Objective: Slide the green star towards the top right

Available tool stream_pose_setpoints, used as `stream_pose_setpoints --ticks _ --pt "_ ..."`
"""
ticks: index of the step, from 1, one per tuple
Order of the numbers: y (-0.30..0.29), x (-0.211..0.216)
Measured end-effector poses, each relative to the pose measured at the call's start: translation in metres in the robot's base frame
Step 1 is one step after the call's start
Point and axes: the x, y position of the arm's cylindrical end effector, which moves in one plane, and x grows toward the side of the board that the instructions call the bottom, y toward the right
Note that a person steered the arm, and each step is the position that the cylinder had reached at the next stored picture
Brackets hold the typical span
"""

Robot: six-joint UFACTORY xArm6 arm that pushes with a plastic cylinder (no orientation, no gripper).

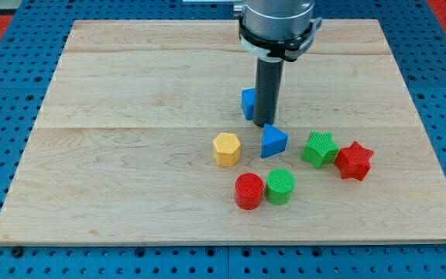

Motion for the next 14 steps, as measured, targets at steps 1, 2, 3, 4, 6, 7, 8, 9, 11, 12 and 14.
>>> stream_pose_setpoints --ticks 1,2,3,4,6,7,8,9,11,12,14 --pt "0.058 -0.003" --pt "0.120 -0.036" --pt "0.173 -0.008" --pt "0.189 0.060" --pt "0.054 0.089" --pt "0.053 0.043" --pt "0.031 0.026" --pt "0.016 0.041" --pt "0.061 -0.007" --pt "0.073 -0.062" --pt "0.109 -0.083"
